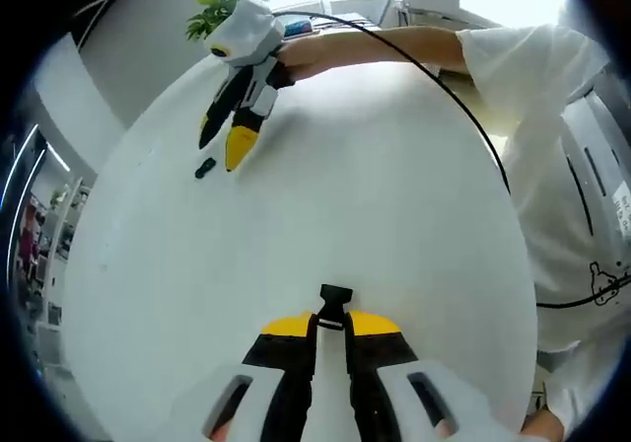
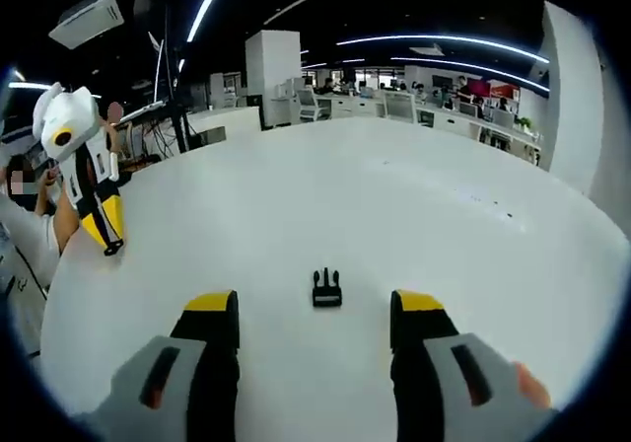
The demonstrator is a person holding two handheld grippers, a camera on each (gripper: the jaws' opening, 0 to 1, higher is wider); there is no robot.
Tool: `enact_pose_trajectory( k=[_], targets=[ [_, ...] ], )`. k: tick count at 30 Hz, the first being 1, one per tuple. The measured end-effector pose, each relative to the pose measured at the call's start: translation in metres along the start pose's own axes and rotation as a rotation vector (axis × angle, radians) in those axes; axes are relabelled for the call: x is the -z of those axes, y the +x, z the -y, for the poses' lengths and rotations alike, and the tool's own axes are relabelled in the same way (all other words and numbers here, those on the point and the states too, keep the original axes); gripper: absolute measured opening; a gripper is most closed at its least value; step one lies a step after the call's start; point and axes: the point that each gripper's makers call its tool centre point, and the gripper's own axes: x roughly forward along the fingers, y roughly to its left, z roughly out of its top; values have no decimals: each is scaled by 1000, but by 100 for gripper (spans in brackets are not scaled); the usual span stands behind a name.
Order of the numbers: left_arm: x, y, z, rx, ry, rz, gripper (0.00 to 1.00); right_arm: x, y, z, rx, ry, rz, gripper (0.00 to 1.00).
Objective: Snap the two parts of the plastic buckle together until the buckle closes and remains connected.
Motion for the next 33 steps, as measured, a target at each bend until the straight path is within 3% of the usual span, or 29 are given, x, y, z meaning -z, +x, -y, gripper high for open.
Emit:
enact_pose_trajectory(
  k=[11, 19, 33],
  targets=[
    [-4, -2, 3, 26, 6, 43, 10, 5, 1, 5, 27, -3, -41, 52],
    [0, 1, 1, 27, 1, 24, 10, 5, -1, 5, 34, -18, -41, 44],
    [-2, 1, 3, 46, 5, 43, 10, 4, 3, 3, 20, -6, -27, 31]
  ],
)
